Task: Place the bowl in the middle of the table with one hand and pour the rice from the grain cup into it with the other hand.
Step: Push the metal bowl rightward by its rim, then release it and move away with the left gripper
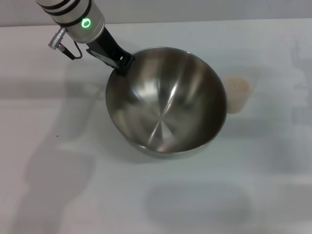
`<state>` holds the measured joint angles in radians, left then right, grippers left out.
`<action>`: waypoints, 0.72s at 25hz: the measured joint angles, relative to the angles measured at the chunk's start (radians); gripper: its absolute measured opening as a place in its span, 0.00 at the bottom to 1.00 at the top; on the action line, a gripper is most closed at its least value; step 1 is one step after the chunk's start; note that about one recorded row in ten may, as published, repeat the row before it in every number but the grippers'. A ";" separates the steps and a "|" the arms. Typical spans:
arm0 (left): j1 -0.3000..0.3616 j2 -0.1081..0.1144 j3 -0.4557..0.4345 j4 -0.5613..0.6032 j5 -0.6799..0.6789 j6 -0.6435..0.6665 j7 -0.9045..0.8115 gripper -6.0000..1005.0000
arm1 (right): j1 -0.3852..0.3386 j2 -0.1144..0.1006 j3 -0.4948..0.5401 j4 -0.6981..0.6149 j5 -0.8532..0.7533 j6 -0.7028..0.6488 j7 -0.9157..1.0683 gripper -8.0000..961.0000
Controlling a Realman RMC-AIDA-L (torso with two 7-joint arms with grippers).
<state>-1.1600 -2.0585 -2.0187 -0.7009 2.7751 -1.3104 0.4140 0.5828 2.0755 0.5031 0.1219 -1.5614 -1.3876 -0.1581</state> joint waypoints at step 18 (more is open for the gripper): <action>0.181 -0.012 0.019 -0.366 -0.051 0.103 -0.005 0.33 | 0.011 -0.001 0.000 -0.004 0.004 0.002 0.000 0.61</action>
<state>-0.9795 -2.0704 -1.9999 -1.0664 2.7239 -1.2074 0.4088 0.5941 2.0747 0.5031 0.1182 -1.5577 -1.3859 -0.1580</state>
